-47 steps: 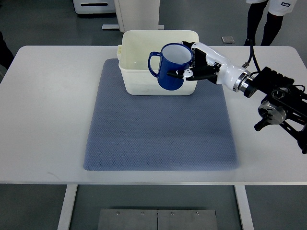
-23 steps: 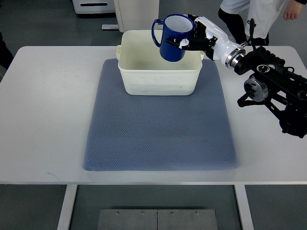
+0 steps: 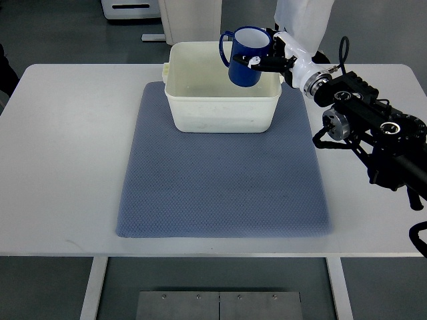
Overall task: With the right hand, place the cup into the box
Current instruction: 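Lift the blue mug with the right hand over the cream tub, then lower the mug into the tub and open the right hand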
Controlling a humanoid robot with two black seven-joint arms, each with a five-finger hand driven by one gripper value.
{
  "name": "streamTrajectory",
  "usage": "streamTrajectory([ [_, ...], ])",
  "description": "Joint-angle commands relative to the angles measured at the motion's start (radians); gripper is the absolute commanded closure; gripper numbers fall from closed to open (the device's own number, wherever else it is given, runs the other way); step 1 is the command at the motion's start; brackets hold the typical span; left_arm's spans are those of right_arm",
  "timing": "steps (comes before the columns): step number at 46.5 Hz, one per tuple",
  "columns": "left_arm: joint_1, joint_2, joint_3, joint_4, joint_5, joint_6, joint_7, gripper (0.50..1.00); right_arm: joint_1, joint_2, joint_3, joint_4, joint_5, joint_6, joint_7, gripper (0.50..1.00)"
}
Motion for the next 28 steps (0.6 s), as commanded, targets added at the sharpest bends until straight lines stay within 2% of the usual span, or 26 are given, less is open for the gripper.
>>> streamTrajectory([
  [1, 0.000, 0.000, 0.000, 0.000, -0.001, 0.000, 0.000, 0.500, -0.003, 0.000, -0.002, 0.000, 0.000, -0.005, -0.002, 1.000],
  [22, 0.000, 0.000, 0.000, 0.000, 0.000, 0.000, 0.000, 0.500, -0.001, 0.000, -0.002, 0.001, 0.000, -0.003, -0.003, 1.000],
  [23, 0.000, 0.000, 0.000, 0.000, 0.000, 0.000, 0.000, 0.500, -0.001, 0.000, -0.002, 0.003, 0.000, -0.003, -0.003, 0.955],
  [24, 0.000, 0.000, 0.000, 0.000, -0.001, 0.000, 0.000, 0.500, -0.001, 0.000, -0.002, 0.003, 0.000, -0.003, -0.003, 0.876],
  [25, 0.000, 0.000, 0.000, 0.000, 0.000, 0.000, 0.000, 0.500, -0.001, 0.000, -0.002, 0.003, 0.000, -0.003, -0.003, 0.821],
  [28, 0.000, 0.000, 0.000, 0.000, -0.001, 0.000, 0.000, 0.500, -0.001, 0.000, -0.002, 0.005, 0.000, -0.003, -0.003, 0.720],
])
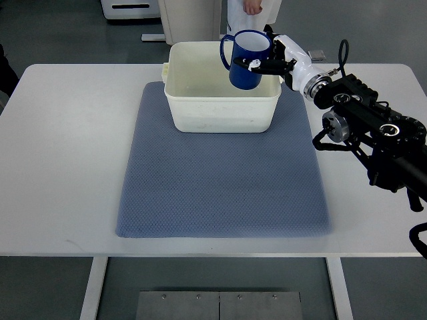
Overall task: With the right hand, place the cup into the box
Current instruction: 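Lower the mug into the tub and open the right hand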
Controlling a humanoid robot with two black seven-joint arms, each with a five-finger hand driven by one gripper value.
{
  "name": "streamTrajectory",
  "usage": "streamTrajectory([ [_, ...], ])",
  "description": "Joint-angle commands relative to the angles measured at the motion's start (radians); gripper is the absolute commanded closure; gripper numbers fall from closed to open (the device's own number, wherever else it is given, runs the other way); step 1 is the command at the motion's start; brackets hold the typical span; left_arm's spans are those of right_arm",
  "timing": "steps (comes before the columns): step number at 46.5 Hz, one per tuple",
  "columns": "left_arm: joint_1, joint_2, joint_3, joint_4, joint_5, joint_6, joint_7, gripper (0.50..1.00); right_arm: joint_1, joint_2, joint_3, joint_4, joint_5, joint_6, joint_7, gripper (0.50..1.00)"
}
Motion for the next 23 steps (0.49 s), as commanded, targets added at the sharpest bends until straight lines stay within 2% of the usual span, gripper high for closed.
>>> streamTrajectory([
  [1, 0.000, 0.000, 0.000, 0.000, -0.001, 0.000, 0.000, 0.500, 0.001, 0.000, 0.000, 0.002, 0.000, 0.000, 0.001, 0.699],
  [11, 0.000, 0.000, 0.000, 0.000, 0.000, 0.000, 0.000, 0.500, 0.001, 0.001, 0.002, 0.004, 0.000, 0.000, 0.001, 0.565],
  [16, 0.000, 0.000, 0.000, 0.000, 0.000, 0.000, 0.000, 0.500, 0.001, 0.001, 0.002, 0.004, 0.000, 0.000, 0.001, 0.526],
  [23, 0.000, 0.000, 0.000, 0.000, 0.000, 0.000, 0.000, 0.500, 0.003, 0.001, 0.002, 0.005, 0.000, 0.000, 0.003, 0.513],
])
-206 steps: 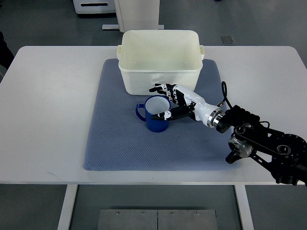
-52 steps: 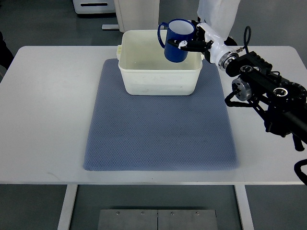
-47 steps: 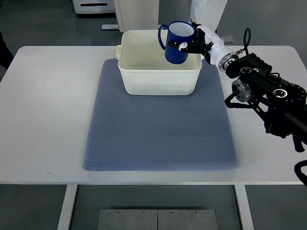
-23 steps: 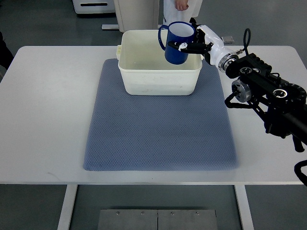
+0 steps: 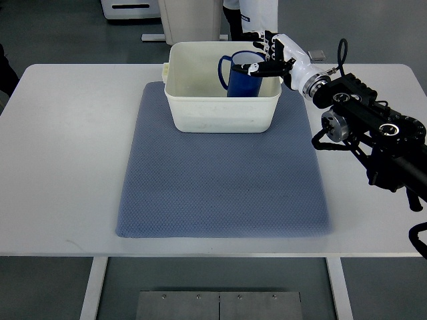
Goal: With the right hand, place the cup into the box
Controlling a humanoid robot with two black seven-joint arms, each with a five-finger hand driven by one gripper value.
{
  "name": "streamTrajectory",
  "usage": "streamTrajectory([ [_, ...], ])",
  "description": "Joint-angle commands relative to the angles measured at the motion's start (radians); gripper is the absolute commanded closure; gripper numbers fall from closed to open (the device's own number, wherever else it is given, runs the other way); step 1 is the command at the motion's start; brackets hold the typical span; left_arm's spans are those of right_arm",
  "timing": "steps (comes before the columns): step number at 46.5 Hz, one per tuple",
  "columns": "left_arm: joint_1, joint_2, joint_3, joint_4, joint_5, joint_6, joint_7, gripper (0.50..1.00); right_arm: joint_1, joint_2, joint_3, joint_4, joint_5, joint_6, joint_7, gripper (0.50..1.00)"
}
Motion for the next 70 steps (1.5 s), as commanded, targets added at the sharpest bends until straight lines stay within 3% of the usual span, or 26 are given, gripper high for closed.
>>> streamTrajectory([
  [1, 0.000, 0.000, 0.000, 0.000, 0.000, 0.000, 0.000, 0.500, 0.001, 0.000, 0.000, 0.001, 0.000, 0.001, 0.000, 0.513],
  [13, 0.000, 0.000, 0.000, 0.000, 0.001, 0.000, 0.000, 0.500, 0.013, -0.005, 0.004, 0.010, 0.000, 0.001, -0.002, 0.509],
  [29, 0.000, 0.000, 0.000, 0.000, 0.000, 0.000, 0.000, 0.500, 0.013, -0.104, 0.032, 0.047, 0.071, 0.014, -0.003, 0.509],
  [51, 0.000, 0.000, 0.000, 0.000, 0.000, 0.000, 0.000, 0.500, -0.129, -0.216, 0.192, 0.045, 0.244, 0.077, -0.018, 0.500],
  [70, 0.000, 0.000, 0.000, 0.000, 0.001, 0.000, 0.000, 0.500, -0.260, -0.221, 0.192, 0.041, 0.318, 0.077, -0.012, 0.500],
])
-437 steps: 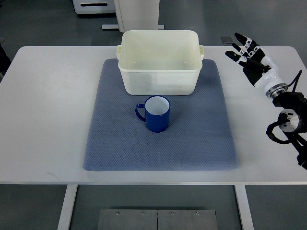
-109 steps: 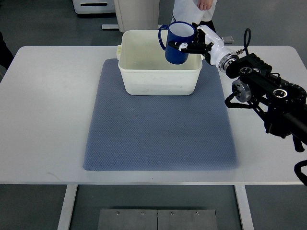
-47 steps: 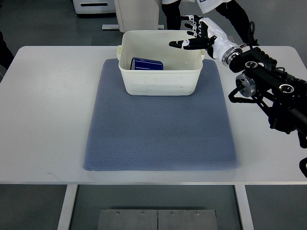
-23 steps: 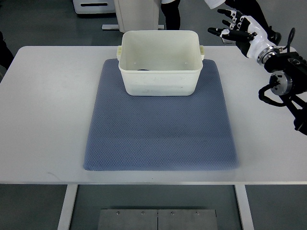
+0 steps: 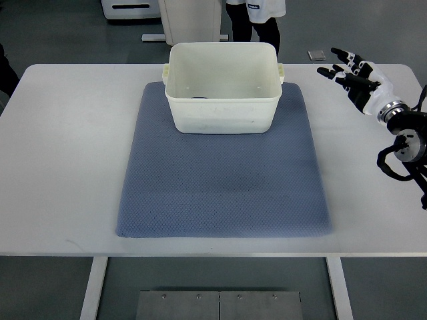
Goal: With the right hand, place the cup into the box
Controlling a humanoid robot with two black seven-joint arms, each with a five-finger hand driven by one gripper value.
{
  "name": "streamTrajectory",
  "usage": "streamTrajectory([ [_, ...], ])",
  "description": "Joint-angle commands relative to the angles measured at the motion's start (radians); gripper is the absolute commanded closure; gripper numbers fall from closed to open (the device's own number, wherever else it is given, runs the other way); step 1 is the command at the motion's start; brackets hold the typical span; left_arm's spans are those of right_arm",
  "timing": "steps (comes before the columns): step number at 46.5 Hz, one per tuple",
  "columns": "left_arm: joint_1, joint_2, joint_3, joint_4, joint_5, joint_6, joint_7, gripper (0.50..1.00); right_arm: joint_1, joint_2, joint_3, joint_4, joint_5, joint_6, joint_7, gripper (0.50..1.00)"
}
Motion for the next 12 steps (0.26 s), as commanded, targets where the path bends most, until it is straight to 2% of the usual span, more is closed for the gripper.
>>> streamTrajectory([
  [1, 0.000, 0.000, 0.000, 0.000, 0.000, 0.000, 0.000, 0.500, -0.021, 0.004, -0.006, 0.000, 0.012, -0.001, -0.001, 0.500],
  [12, 0.000, 0.000, 0.000, 0.000, 0.000, 0.000, 0.000, 0.500, -0.039, 0.021, -0.010, 0.005, 0.016, 0.001, 0.002, 0.500],
])
